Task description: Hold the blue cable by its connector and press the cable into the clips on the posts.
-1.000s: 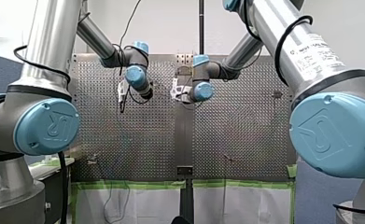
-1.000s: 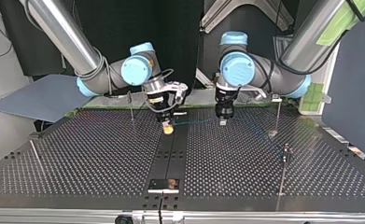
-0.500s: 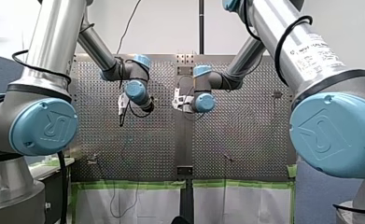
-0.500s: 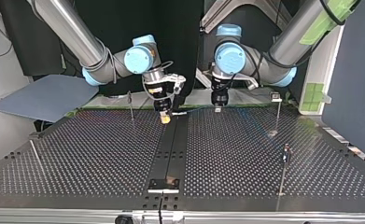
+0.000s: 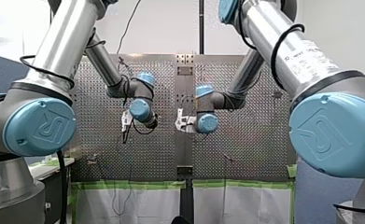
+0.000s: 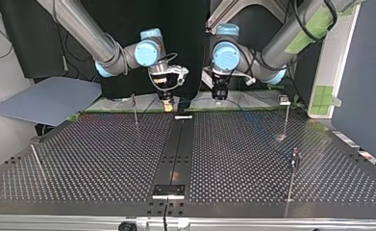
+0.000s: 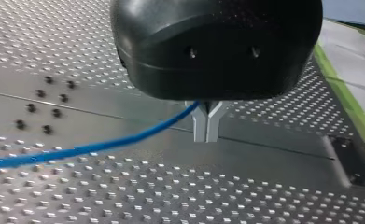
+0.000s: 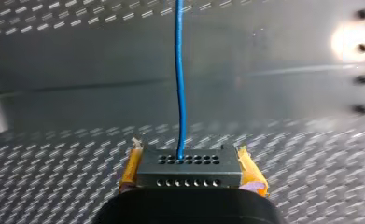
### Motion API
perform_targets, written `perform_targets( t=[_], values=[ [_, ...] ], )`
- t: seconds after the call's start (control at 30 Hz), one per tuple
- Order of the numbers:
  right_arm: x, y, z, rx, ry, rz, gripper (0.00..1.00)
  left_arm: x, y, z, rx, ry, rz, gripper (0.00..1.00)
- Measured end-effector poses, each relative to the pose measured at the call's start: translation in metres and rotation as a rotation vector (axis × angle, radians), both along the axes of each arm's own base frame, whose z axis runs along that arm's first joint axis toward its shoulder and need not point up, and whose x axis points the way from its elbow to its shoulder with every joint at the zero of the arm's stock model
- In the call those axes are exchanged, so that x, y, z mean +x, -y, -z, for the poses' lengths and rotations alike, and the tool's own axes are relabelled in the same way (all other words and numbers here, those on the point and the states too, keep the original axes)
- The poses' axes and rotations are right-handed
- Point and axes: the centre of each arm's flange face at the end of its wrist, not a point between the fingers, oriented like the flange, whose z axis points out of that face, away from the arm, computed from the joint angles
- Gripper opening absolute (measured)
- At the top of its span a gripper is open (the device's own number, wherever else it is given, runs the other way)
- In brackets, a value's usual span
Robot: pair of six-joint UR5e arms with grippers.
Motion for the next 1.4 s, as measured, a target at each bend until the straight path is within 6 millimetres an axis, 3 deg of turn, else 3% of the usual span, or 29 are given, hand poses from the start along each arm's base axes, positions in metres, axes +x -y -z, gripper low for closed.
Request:
perform_targets(
  t=[0.33,0.53,1.17,1.4],
  values=[
    [-0.032,-0.017,0.085,0.072,-0.058,0.032,0.0,-0.011,-0.001,0.021,-0.024,0.016,0.001,0.0],
    [-0.049,-0.027,0.113,0.094,-0.069,0.041,0.0,-0.009,0.004,0.031,-0.04,0.035,0.015,0.0],
    [-0.094,-0.057,0.146,0.114,-0.081,0.065,0.0,-0.013,0.02,0.102,-0.021,-0.007,0.033,0.0],
    [-0.103,-0.055,0.148,0.125,-0.086,0.081,0.0,-0.016,0.025,0.119,-0.01,-0.032,0.044,0.0]
  ],
)
